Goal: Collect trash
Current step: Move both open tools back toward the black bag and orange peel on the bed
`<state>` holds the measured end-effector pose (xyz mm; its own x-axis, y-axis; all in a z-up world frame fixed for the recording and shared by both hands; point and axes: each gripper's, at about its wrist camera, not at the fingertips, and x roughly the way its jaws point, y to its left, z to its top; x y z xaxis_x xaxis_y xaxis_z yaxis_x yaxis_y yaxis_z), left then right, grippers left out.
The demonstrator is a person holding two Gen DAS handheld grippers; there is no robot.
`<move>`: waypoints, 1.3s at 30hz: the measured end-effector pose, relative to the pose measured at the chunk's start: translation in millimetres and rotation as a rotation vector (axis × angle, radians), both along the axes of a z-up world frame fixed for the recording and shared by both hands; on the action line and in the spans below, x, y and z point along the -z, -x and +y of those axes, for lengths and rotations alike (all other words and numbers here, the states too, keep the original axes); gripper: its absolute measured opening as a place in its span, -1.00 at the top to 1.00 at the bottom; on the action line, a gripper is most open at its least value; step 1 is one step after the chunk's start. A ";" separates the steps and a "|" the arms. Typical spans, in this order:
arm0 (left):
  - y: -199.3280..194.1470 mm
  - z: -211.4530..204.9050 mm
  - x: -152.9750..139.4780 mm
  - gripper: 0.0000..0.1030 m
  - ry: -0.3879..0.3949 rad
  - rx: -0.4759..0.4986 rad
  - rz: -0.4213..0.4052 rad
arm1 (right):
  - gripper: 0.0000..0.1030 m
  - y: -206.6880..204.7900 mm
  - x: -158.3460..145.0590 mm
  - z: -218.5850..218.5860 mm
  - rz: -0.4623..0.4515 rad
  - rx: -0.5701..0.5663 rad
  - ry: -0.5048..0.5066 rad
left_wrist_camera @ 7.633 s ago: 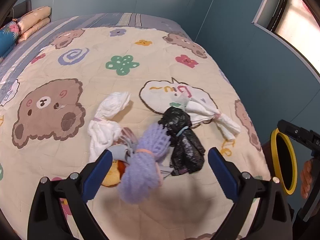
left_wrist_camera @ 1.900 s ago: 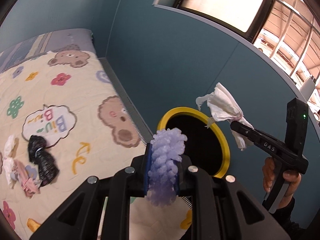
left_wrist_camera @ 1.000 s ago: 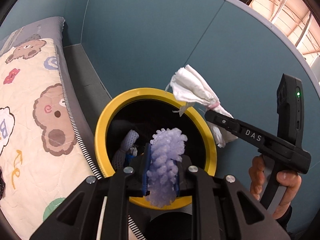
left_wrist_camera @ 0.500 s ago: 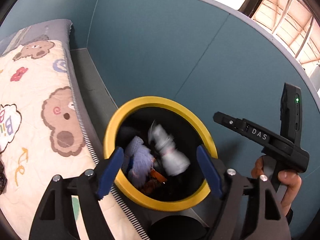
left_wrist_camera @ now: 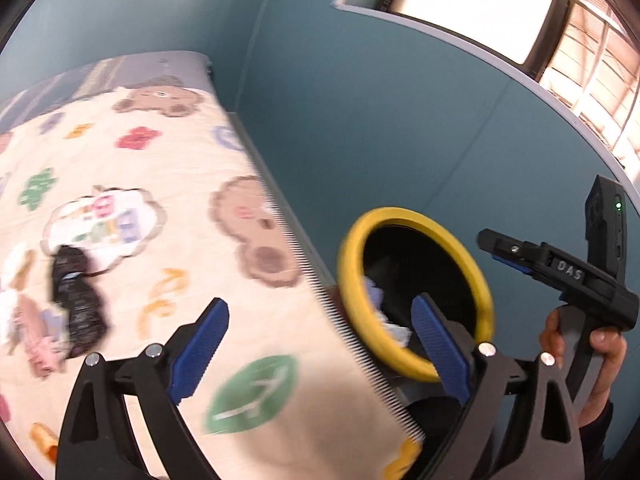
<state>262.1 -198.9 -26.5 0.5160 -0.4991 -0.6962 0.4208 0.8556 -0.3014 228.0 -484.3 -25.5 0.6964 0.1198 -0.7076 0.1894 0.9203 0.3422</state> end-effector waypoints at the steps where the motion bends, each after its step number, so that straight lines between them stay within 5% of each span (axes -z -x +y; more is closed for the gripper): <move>1: 1.0 12.9 -0.6 -0.75 -0.007 -0.019 -0.003 | -0.33 -0.5 -2.1 6.0 0.000 -0.013 -0.002; 18: 31.5 180.6 11.7 -0.77 -0.119 -0.267 0.032 | -0.35 -35.9 -22.7 160.7 -0.008 -0.287 0.021; 39: 60.2 263.7 65.5 -0.77 -0.173 -0.358 0.120 | -0.34 -79.0 5.9 285.5 0.092 -0.452 0.079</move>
